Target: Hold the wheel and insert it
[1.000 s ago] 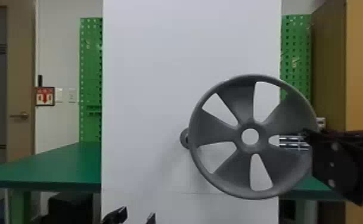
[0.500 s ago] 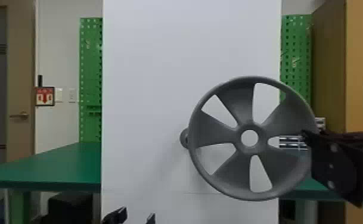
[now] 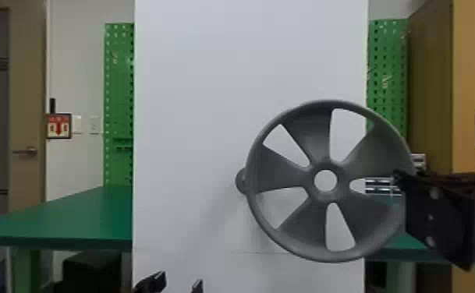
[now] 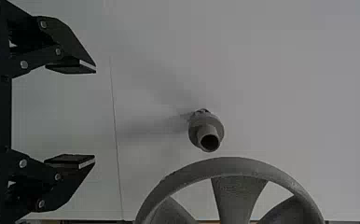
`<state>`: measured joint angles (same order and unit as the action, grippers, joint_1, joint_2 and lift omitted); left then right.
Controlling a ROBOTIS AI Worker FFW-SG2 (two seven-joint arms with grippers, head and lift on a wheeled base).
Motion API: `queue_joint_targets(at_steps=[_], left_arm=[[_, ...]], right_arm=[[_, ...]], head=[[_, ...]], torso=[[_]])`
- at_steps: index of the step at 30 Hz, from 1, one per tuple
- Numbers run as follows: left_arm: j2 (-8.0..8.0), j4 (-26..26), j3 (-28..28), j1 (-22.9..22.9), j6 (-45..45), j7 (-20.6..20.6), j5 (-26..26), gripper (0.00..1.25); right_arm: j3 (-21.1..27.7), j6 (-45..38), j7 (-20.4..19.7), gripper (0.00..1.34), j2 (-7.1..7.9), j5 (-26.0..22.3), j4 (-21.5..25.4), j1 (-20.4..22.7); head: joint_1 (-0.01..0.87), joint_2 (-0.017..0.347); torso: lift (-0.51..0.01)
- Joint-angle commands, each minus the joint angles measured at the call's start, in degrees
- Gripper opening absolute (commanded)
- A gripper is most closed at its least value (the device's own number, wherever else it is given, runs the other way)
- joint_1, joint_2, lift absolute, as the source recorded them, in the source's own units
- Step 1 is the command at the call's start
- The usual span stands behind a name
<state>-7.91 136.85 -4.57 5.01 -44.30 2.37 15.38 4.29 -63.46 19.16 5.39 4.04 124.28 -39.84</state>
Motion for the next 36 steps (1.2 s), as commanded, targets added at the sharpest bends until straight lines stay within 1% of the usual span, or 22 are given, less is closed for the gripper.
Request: queue_joint_targets(at_steps=[1, 8, 15, 16, 18, 27, 32, 36], left_arm=[[0.00, 0.0, 0.0, 0.0, 0.0, 0.0, 0.0, 0.69], [0.00, 0.0, 0.0, 0.0, 0.0, 0.0, 0.0, 0.69], [0.00, 0.0, 0.0, 0.0, 0.0, 0.0, 0.0, 0.69], [0.00, 0.0, 0.0, 0.0, 0.0, 0.0, 0.0, 0.69], [0.00, 0.0, -0.1, 0.1, 0.0, 0.0, 0.0, 0.69], [0.00, 0.0, -0.1, 0.3, 0.0, 0.0, -0.1, 0.69], [0.00, 0.0, -0.2, 0.4, 0.0, 0.0, -0.1, 0.69], [-0.09, 0.0, -0.3, 0.4, 0.0, 0.0, -0.1, 0.69]], right_arm=[[-0.9, -0.2, -1.1, 0.18, -0.38, -0.2, 0.0, 0.0], [-2.8, 0.1, -2.0, 0.18, -1.79, -0.4, -1.5, -0.1], [-3.6, 1.0, -2.9, 0.18, -4.16, -0.1, -2.7, -0.4], [-3.8, 1.1, -3.0, 0.18, -4.77, 0.1, -3.0, -0.5], [-3.9, 1.1, -3.1, 0.18, -5.44, 0.5, -3.3, -0.7], [-6.7, 1.5, -3.6, 0.18, -5.44, 1.8, -4.5, -1.1], [-8.0, 1.7, -4.9, 0.18, -5.44, 1.4, -4.8, -0.8], [-9.2, 1.9, -6.7, 0.18, -5.44, 0.2, -4.8, -0.8]], head=[[0.005, 0.112], [0.005, 0.112], [0.005, 0.112], [0.005, 0.112], [0.005, 0.112], [0.005, 0.112], [0.005, 0.112], [0.005, 0.112]], torso=[[-0.478], [-0.478], [-0.478], [-0.478], [-0.478], [-0.478], [-0.478], [-0.478]])
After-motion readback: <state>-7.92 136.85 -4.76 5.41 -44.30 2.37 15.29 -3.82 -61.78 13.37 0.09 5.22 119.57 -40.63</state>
